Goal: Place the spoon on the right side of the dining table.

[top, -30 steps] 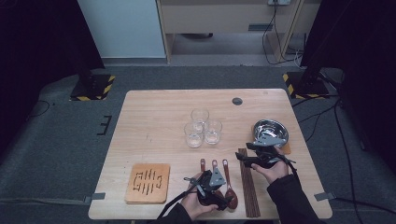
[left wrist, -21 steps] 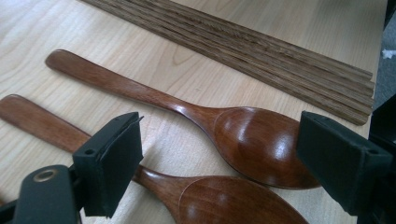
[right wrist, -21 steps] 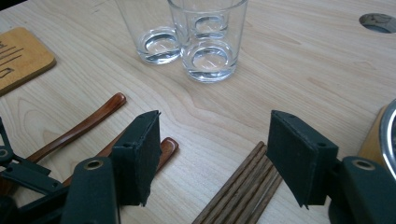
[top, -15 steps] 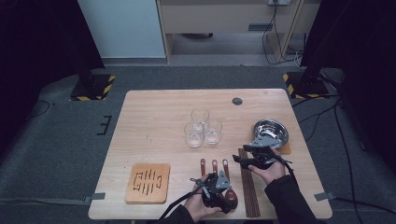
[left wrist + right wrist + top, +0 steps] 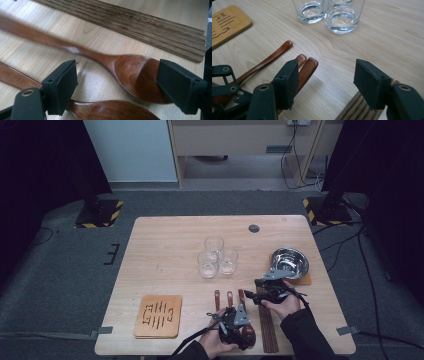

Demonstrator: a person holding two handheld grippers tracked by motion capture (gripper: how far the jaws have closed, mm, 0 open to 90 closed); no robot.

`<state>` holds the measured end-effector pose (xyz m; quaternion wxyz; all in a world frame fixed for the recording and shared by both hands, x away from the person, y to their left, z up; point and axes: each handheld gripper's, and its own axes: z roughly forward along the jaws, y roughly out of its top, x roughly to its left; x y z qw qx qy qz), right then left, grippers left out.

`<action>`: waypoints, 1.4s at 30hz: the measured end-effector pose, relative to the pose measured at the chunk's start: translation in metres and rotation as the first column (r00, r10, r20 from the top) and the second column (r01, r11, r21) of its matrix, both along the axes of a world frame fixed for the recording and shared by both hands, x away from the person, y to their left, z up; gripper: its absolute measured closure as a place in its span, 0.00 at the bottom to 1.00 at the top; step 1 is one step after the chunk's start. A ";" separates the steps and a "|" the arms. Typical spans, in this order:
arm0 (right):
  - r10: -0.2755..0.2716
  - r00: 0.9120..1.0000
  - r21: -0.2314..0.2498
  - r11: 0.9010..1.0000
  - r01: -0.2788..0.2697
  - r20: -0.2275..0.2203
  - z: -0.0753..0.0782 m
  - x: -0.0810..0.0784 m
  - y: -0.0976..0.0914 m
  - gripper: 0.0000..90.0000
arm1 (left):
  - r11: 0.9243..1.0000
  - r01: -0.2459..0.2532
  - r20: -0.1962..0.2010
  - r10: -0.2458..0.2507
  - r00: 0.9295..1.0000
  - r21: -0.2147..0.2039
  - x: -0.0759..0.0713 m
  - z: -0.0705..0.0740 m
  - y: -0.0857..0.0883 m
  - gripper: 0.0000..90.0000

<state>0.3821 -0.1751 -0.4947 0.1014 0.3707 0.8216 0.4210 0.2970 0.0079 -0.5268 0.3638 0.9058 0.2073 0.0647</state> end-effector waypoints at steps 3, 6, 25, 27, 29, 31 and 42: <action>0.009 1.000 0.001 1.000 -0.009 -0.011 -0.002 0.000 0.003 0.41 | 1.000 -0.010 -0.006 0.010 1.000 -0.011 0.000 -0.001 0.001 0.18; 0.015 0.999 0.009 1.000 -0.014 -0.028 -0.004 -0.001 0.004 0.41 | 1.000 -0.019 -0.016 0.018 1.000 -0.018 0.000 -0.002 0.001 0.18; 0.055 0.992 -0.026 0.998 -0.059 -0.114 -0.016 0.000 0.009 0.50 | 0.999 -0.023 -0.009 0.023 1.000 -0.024 -0.002 -0.002 0.002 0.18; 0.061 0.990 -0.033 0.997 -0.066 -0.127 -0.017 -0.001 0.009 0.56 | 0.999 -0.022 -0.009 0.022 1.000 -0.025 -0.002 -0.002 0.002 0.18; 0.059 0.989 -0.032 0.997 -0.064 -0.138 -0.017 -0.001 0.010 0.59 | 0.999 -0.022 -0.008 0.022 1.000 -0.026 -0.002 -0.002 0.002 0.18; 0.055 0.988 -0.027 0.998 -0.059 -0.145 -0.016 -0.001 0.010 0.60 | 0.999 -0.022 -0.008 0.022 1.000 -0.027 -0.002 -0.002 0.002 0.18; 0.050 0.985 0.039 0.998 -0.044 -0.163 -0.010 -0.001 0.009 0.68 | 0.999 -0.032 -0.010 0.031 0.999 -0.029 -0.002 -0.003 0.003 0.17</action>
